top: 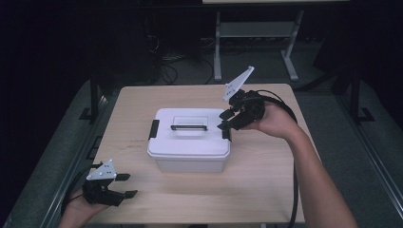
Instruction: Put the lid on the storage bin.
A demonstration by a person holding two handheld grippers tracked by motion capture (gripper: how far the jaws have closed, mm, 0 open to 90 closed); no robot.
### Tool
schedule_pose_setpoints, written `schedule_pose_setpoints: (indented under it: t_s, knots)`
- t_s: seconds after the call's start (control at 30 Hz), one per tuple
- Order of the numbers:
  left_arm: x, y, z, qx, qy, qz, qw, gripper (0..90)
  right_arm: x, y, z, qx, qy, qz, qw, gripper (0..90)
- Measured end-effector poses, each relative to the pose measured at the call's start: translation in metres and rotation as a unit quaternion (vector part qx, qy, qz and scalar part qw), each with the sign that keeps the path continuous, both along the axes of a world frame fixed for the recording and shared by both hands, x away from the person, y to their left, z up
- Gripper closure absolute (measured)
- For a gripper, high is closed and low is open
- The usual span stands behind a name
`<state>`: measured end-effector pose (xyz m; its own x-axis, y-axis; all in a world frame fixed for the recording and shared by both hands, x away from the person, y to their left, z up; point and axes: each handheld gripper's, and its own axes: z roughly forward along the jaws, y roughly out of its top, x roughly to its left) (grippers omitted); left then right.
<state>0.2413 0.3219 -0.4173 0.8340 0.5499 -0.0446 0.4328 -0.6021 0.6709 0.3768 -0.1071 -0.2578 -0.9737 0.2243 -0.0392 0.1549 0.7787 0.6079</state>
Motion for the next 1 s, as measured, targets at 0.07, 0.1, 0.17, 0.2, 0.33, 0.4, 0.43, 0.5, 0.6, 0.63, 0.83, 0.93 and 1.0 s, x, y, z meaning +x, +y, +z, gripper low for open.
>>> schedule_pose_setpoints:
  t_s: [0.07, 0.1, 0.17, 0.2, 0.33, 0.4, 0.43, 0.5, 0.6, 0.63, 0.83, 0.93, 1.0]
  knots:
    - [0.0, 0.0, 0.0, 0.0, -0.001, 0.0, 1.0, 32.9, -0.001, -0.002, -0.001, 0.0, 0.002, -0.004, 1.0, 57.5]
    - [0.0, 0.0, 0.0, 0.0, -0.001, 0.0, 1.0, 32.9, -0.001, -0.003, -0.001, 0.001, 0.003, -0.005, 1.0, 57.4]
    - [0.0, 0.0, 0.0, 0.0, 0.0, 0.0, 1.0, 32.9, -0.002, -0.006, -0.001, 0.0, 0.004, -0.008, 1.0, 57.0]
    - [0.0, 0.0, 0.0, 0.0, -0.001, 0.001, 1.0, 32.9, -0.003, -0.007, -0.001, 0.0, 0.003, -0.009, 1.0, 57.0]
    - [0.0, -0.001, 0.0, 0.002, 0.0, 0.001, 1.0, 32.5, -0.004, -0.013, -0.002, 0.005, 0.004, -0.013, 0.9999, 56.3]
    - [0.0, -0.001, 0.0, 0.001, 0.0, 0.001, 1.0, 32.5, -0.005, -0.015, -0.003, 0.004, 0.005, -0.016, 0.9999, 55.9]
    - [0.0, -0.001, 0.0, 0.001, 0.0, 0.001, 1.0, 32.4, -0.005, -0.017, -0.002, 0.001, 0.002, -0.015, 0.9999, 55.8]
    - [0.0, 0.0, 0.0, 0.001, -0.001, 0.002, 1.0, 32.4, -0.007, -0.02, -0.001, 0.003, 0.002, -0.019, 0.9998, 55.6]
    - [0.0, 0.0, 0.0, 0.0, -0.002, 0.003, 1.0, 32.3, -0.009, -0.024, -0.001, 0.003, 0.001, -0.024, 0.9997, 55.4]
    - [0.0, 0.0, 0.0, 0.001, -0.002, 0.003, 1.0, 32.4, -0.01, -0.026, -0.001, 0.004, 0.004, -0.027, 0.9996, 55.2]
    - [0.0, -0.002, 0.0, 0.001, 0.0, 0.003, 1.0, 32.3, -0.013, -0.037, -0.005, 0.006, 0.003, -0.036, 0.9993, 54.3]
    - [0.001, -0.002, 0.0, 0.001, 0.0, 0.002, 1.0, 32.4, -0.015, -0.043, -0.007, 0.008, 0.006, -0.039, 0.9992, 54.1]
    - [0.001, -0.002, 0.0, 0.002, 0.0, 0.003, 1.0, 32.4, -0.016, -0.046, -0.008, 0.007, 0.009, -0.045, 0.9989, 53.7]
